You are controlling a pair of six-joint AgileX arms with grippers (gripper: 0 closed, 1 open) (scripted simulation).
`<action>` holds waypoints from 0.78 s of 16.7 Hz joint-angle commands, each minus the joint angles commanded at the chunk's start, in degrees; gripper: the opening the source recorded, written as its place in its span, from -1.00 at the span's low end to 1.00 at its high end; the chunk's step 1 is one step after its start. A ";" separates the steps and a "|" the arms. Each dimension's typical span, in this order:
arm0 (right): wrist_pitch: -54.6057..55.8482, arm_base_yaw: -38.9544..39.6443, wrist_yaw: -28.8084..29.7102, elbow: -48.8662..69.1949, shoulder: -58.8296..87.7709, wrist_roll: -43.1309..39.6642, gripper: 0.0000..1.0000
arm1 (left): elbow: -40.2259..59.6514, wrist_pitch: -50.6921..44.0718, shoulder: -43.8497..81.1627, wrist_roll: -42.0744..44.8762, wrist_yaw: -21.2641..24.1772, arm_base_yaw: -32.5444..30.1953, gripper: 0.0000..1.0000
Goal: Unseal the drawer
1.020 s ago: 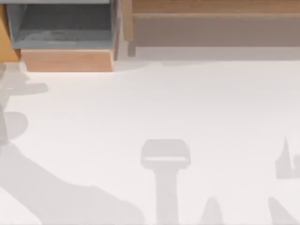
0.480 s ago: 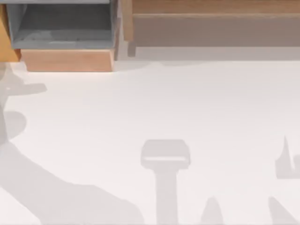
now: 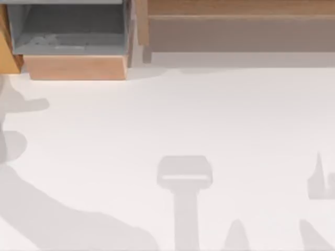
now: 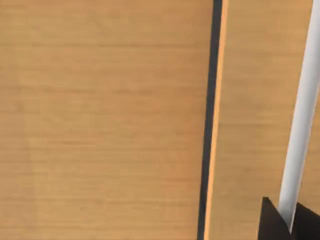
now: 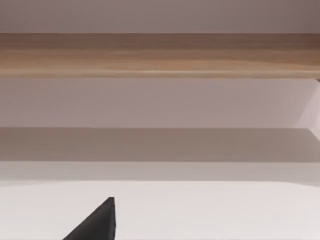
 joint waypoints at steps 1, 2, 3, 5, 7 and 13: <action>0.00 0.00 0.00 0.00 0.00 0.00 1.00 | -2.06 1.02 -0.90 0.01 0.50 0.47 -1.00; 0.00 0.00 0.00 0.00 0.00 0.00 1.00 | -4.31 2.13 -1.86 0.02 1.03 0.99 -1.00; 0.00 0.00 0.00 0.00 0.00 0.00 1.00 | -6.55 3.28 -2.84 0.04 1.56 1.53 -1.00; 0.00 0.00 0.00 0.00 0.00 0.00 1.00 | -10.27 5.33 -4.54 0.10 2.47 2.51 -1.00; 0.00 0.00 0.00 0.00 0.00 0.00 1.00 | -11.90 6.34 -5.35 0.13 2.95 3.01 -1.00; 0.00 0.00 0.00 0.00 0.00 0.00 1.00 | -13.92 7.43 -6.06 0.25 3.72 3.85 -1.00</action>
